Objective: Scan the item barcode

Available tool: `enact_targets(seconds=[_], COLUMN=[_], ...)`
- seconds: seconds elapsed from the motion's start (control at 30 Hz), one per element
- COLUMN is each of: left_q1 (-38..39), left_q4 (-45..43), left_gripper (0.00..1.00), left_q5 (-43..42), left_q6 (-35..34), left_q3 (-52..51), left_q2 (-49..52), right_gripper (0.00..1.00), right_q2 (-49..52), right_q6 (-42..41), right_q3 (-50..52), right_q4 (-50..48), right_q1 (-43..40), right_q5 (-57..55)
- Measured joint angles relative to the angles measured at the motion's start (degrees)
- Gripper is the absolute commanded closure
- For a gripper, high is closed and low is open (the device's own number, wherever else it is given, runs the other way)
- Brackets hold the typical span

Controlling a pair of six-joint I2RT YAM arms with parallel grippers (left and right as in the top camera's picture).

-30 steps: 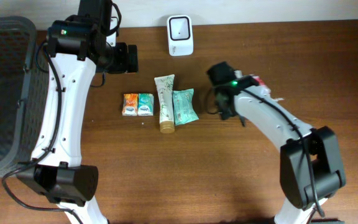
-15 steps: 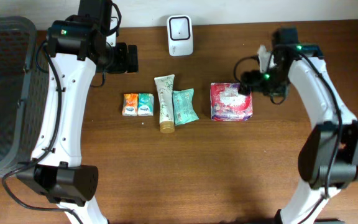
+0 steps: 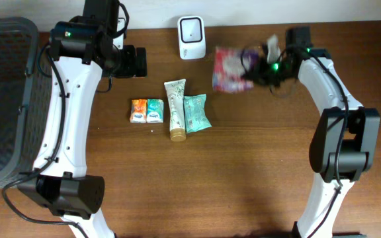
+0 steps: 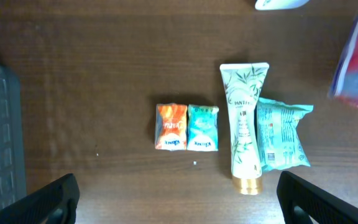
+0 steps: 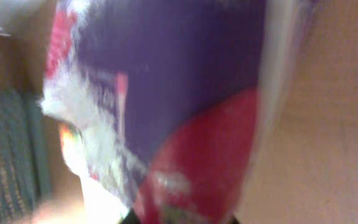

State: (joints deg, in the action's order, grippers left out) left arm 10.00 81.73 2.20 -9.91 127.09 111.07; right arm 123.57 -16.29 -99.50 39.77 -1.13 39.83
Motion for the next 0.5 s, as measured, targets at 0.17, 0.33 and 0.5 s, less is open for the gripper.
enact_targets(seconds=[0.17,0.33,0.5], left_q1=[0.0,0.0,0.0], left_q4=[0.07,0.07,0.04], left_gripper=[0.01,0.01,0.01], left_q5=[0.02,0.0,0.0], left_q6=[0.0,0.0,0.0], left_q3=[0.0,0.0,0.0], left_q2=[0.0,0.0,0.0], right_gripper=[0.96,0.96,0.96], right_q2=[0.04,0.72,6.95], right_q6=[-13.92,-27.32,-36.52], right_q3=[-1.29,-1.25,-1.44], right_q4=[-22.01,-42.25,-53.13], right_q1=[5.03,10.95,14.75], right_q5=[0.11,-7.43,-9.38])
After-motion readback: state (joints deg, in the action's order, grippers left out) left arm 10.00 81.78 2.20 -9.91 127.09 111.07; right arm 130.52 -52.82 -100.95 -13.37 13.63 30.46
